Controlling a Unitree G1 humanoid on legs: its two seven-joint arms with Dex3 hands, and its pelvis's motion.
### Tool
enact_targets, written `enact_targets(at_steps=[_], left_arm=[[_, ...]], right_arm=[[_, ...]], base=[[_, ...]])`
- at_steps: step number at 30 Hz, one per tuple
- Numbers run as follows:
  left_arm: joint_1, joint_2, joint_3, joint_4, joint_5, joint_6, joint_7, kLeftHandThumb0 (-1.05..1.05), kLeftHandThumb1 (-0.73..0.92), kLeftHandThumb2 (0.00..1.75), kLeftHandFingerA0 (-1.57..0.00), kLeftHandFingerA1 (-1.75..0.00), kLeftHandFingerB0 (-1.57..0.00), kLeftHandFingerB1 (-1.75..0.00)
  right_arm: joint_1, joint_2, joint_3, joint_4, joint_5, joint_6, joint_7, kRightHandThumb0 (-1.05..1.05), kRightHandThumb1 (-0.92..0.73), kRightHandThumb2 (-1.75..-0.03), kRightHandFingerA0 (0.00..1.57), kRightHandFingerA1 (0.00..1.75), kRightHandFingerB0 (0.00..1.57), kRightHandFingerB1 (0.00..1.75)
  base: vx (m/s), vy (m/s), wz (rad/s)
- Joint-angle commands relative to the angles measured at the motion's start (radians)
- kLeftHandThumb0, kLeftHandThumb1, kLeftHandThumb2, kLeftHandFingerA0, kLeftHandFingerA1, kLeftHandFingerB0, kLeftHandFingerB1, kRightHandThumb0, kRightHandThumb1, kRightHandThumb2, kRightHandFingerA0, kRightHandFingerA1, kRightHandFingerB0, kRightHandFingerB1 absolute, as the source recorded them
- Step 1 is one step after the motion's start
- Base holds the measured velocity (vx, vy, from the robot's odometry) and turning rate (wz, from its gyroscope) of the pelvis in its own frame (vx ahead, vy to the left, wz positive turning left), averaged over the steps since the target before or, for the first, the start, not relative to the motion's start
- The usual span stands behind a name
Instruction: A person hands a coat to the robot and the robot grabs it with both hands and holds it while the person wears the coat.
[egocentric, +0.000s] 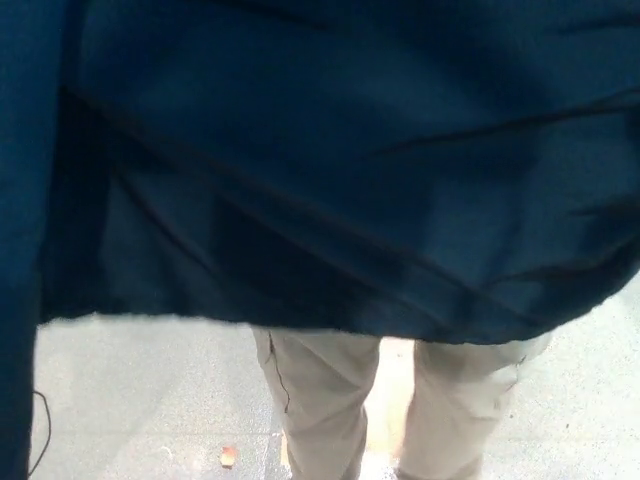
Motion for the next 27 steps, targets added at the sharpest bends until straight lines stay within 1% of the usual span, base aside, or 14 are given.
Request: enact_targets(at_steps=[1, 2, 3, 6, 7, 10, 11, 12, 13, 14, 15, 16, 25, 27], left_arm=[[0.001, 0.058, 0.012, 0.018, -0.005, 0.076, -0.019, -0.39, 0.81, 0.64, -0.85, -1.75, -0.67, -1.48], [0.002, 0.055, 0.012, 0.018, -0.005, 0.082, -0.017, -0.39, 0.81, 0.64, -0.85, -1.75, -0.67, -1.49], [0.003, 0.054, 0.012, 0.018, -0.006, 0.079, -0.015, -0.38, 0.81, 0.64, -0.85, -1.75, -0.65, -1.5], [0.005, 0.052, 0.01, 0.017, -0.003, 0.075, -0.004, -0.37, 0.82, 0.64, -0.87, -1.75, -0.65, -1.52], [0.004, 0.052, 0.01, 0.016, -0.004, 0.073, -0.006, -0.41, 0.66, 0.98, -1.16, -1.39, -0.79, -1.15], [0.007, 0.052, 0.023, 0.015, -0.018, 0.064, -0.014, -0.41, 0.66, 0.99, -1.18, -1.39, -0.83, -1.16], [0.009, 0.052, 0.029, 0.014, -0.024, 0.062, -0.008, -0.39, 0.81, 0.69, -0.9, -1.69, -0.81, -1.41], [0.01, 0.051, 0.034, 0.013, -0.027, 0.061, 0.001, -0.39, 0.81, 0.69, -0.9, -1.69, -0.81, -1.41], [0.011, 0.041, 0.045, 0.015, -0.037, 0.095, -0.032, -0.66, 0.83, 0.65, -0.26, -0.36, -0.27, -0.3], [0.016, 0.033, 0.068, 0.014, -0.059, 0.103, -0.045, -0.71, 0.78, 0.65, 0.0, -0.2, -0.12, -0.24], [0.021, 0.027, 0.097, 0.012, -0.085, 0.092, -0.043, -0.71, 0.78, 0.65, 0.0, -0.2, -0.12, -0.24], [0.023, 0.02, 0.114, 0.011, -0.097, 0.096, -0.048, -0.96, 0.73, 0.99, 0.0, 0.0, -0.04, -0.04], [0.012, -0.016, 0.235, -0.009, -0.168, 0.086, -0.056, -1.0, 0.77, 1.02, 0.0, -0.15, 0.0, -0.01], [0.015, -0.013, 0.244, -0.021, -0.166, 0.094, -0.039, -0.86, 0.72, 0.91, 0.0, 0.0, 0.0, 0.0]], right_arm=[[0.002, -0.056, -0.008, 0.01, -0.004, 0.081, -0.016, -0.39, -0.78, -0.63, 0.89, 1.75, 0.73, 1.49], [0.001, -0.057, -0.01, 0.01, -0.002, 0.081, -0.012, -0.39, -0.78, -0.63, 0.9, 1.75, 0.72, 1.5], [0.001, -0.057, -0.01, 0.01, -0.002, 0.08, -0.009, -0.45, -0.61, -0.97, 1.21, 1.41, 0.86, 1.17], [0.002, -0.061, -0.012, 0.009, 0.0, 0.077, -0.01, -0.43, -0.6, -0.96, 1.2, 1.39, 0.86, 1.15], [0.003, -0.062, -0.014, 0.009, 0.002, 0.078, -0.01, -0.45, -0.61, -0.98, 1.17, 1.38, 0.85, 1.14], [0.006, -0.057, -0.025, 0.009, 0.012, 0.085, -0.008, -0.42, -0.63, -1.02, 1.14, 1.32, 0.86, 1.09], [0.006, -0.055, -0.025, 0.008, 0.01, 0.093, -0.013, -0.56, -0.76, -0.69, 0.99, 1.43, 0.85, 1.11], [0.006, -0.052, -0.023, 0.008, 0.006, 0.104, -0.019, -0.56, -0.76, -0.69, 0.99, 1.43, 0.85, 1.11], [0.005, -0.043, -0.039, 0.01, 0.027, 0.122, 0.038, -0.79, -0.66, -0.97, 0.22, 0.47, 0.09, 0.39], [0.007, -0.039, -0.052, 0.011, 0.041, 0.13, 0.064, -0.8, -0.64, -1.03, 0.0, 0.17, 0.03, 0.2], [0.01, -0.038, -0.062, 0.01, 0.048, 0.131, 0.068, -0.8, -0.64, -1.03, 0.0, 0.17, 0.03, 0.2], [0.01, -0.036, -0.078, 0.008, 0.061, 0.127, 0.081, -0.97, -0.73, -1.03, 0.0, 0.0, 0.0, 0.0], [0.019, -0.039, -0.211, -0.014, 0.136, 0.074, 0.009, -0.98, -0.76, -1.05, 0.0, 0.05, 0.0, 0.0], [0.019, -0.046, -0.255, -0.025, 0.169, 0.028, -0.023, -0.83, -0.66, -0.92, 0.0, 0.0, 0.0, 0.0]], base=[[0.0, 0.0, 0.0], [0.0, 0.0, 0.0], [0.0, 0.0, 0.0], [0.0, 0.0, 0.0], [0.0, 0.0, 0.0], [0.0, 0.0, 0.0], [0.0, 0.0, 0.0], [0.0, 0.0, 0.0], [0.0, 0.0, 0.0], [0.0, 0.0, 0.0], [0.0, 0.0, 0.0], [0.0, 0.0, 0.0], [0.0, 0.0, 0.0], [0.0, 0.0, 0.0]])
